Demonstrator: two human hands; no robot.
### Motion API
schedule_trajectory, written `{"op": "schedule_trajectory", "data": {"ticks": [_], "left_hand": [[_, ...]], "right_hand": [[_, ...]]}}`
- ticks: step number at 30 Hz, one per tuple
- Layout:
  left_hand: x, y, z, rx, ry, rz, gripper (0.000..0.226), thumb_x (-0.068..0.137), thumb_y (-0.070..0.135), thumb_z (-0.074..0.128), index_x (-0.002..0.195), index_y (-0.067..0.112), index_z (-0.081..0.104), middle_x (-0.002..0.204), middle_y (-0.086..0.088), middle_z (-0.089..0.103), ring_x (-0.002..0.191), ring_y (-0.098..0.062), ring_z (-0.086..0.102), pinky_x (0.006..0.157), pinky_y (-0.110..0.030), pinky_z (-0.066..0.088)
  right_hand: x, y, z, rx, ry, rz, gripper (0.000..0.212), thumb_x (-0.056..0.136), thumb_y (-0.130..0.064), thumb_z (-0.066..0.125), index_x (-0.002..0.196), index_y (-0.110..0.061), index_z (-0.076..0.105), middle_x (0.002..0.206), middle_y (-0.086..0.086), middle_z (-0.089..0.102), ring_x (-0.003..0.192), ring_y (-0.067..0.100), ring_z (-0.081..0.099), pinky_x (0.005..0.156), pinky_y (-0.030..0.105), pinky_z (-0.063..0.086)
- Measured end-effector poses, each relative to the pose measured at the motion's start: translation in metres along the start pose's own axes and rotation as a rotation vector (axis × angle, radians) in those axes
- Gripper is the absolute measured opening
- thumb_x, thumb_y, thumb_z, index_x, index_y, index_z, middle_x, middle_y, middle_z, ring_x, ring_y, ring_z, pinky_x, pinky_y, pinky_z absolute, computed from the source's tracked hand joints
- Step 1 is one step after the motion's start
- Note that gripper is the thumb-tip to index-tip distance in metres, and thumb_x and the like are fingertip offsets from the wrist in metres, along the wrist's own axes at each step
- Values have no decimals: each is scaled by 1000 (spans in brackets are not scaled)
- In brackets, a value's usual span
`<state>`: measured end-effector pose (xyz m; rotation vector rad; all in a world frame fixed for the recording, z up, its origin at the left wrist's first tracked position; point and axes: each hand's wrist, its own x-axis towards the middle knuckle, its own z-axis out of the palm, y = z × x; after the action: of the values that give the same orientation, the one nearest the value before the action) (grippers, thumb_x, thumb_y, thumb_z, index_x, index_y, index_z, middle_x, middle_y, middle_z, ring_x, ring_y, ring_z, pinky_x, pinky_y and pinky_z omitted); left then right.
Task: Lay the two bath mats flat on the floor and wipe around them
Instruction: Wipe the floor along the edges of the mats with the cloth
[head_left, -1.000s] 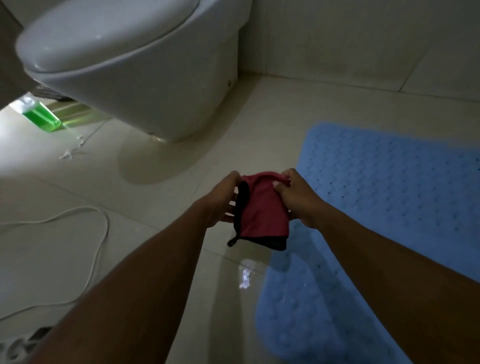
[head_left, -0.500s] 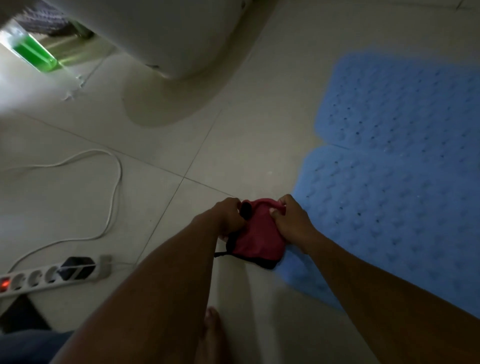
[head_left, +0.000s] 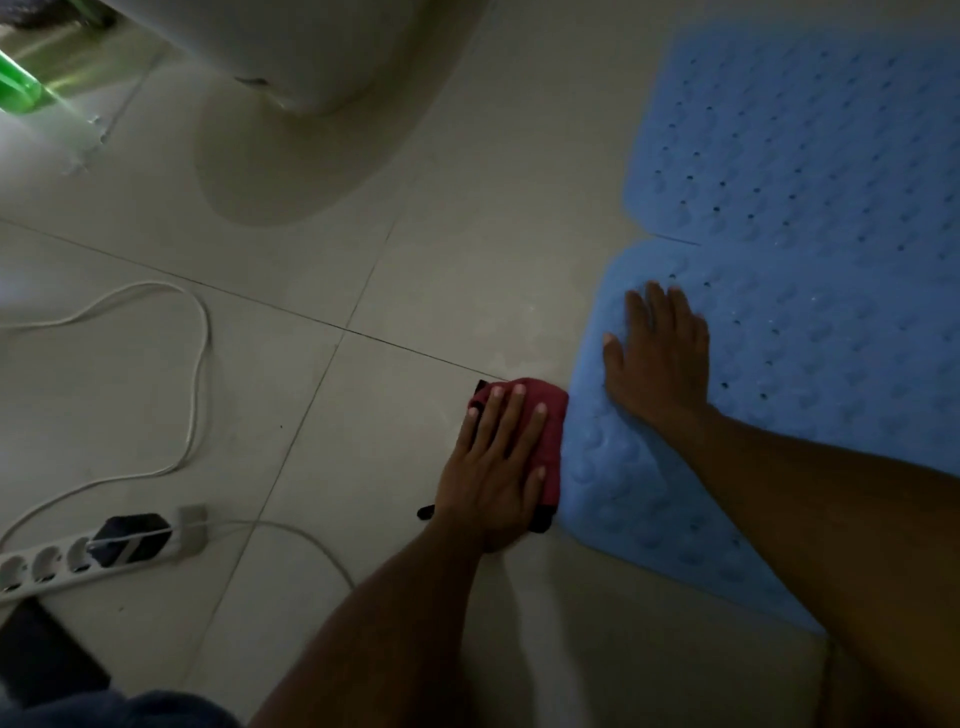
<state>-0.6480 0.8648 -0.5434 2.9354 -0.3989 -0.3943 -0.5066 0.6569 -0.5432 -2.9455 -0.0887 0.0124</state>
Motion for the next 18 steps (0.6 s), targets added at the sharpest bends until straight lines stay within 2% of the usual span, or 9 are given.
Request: {"op": "schedule_trajectory", "data": {"ticks": [4, 10, 14, 16, 18], "left_hand": [[6, 2, 0, -43, 46, -21, 72, 100, 51, 30, 163, 21, 10, 171, -8, 0, 157, -27, -7, 126, -50, 6], [58, -3, -9, -13, 65, -28, 74, 100, 57, 29, 163, 23, 9, 171, -7, -2, 157, -26, -9, 126, -48, 1], [97, -8, -15, 6, 77, 1, 74, 100, 57, 29, 163, 24, 10, 171, -7, -1, 157, -25, -9, 126, -47, 0], [112, -10, -17, 12, 102, 6, 74, 100, 57, 30, 163, 24, 12, 171, -6, 2, 157, -25, -7, 126, -47, 1], [125, -12, -19, 13, 127, 9, 73, 99, 56, 31, 163, 24, 14, 171, -6, 4, 157, -26, -4, 126, -46, 2]], "right_hand": [[3, 5, 16, -29, -25, 19, 67, 100, -46, 30, 158, -13, 21, 165, 14, 20, 153, 34, 13, 121, 59, 14], [-3, 1, 20, -61, 35, 31, 66, 102, -45, 29, 159, -12, 18, 166, 14, 17, 154, 33, 11, 122, 58, 10], [0, 3, 18, -67, 107, 22, 64, 100, -47, 36, 154, -13, 33, 161, 12, 33, 149, 33, 28, 117, 54, 24], [8, 8, 12, -60, 144, -2, 62, 95, -48, 42, 148, -15, 44, 154, 9, 45, 139, 33, 41, 104, 49, 35], [19, 15, 7, -70, 170, -33, 59, 92, -47, 46, 144, -19, 50, 146, 5, 51, 127, 31, 48, 92, 45, 38]]}}
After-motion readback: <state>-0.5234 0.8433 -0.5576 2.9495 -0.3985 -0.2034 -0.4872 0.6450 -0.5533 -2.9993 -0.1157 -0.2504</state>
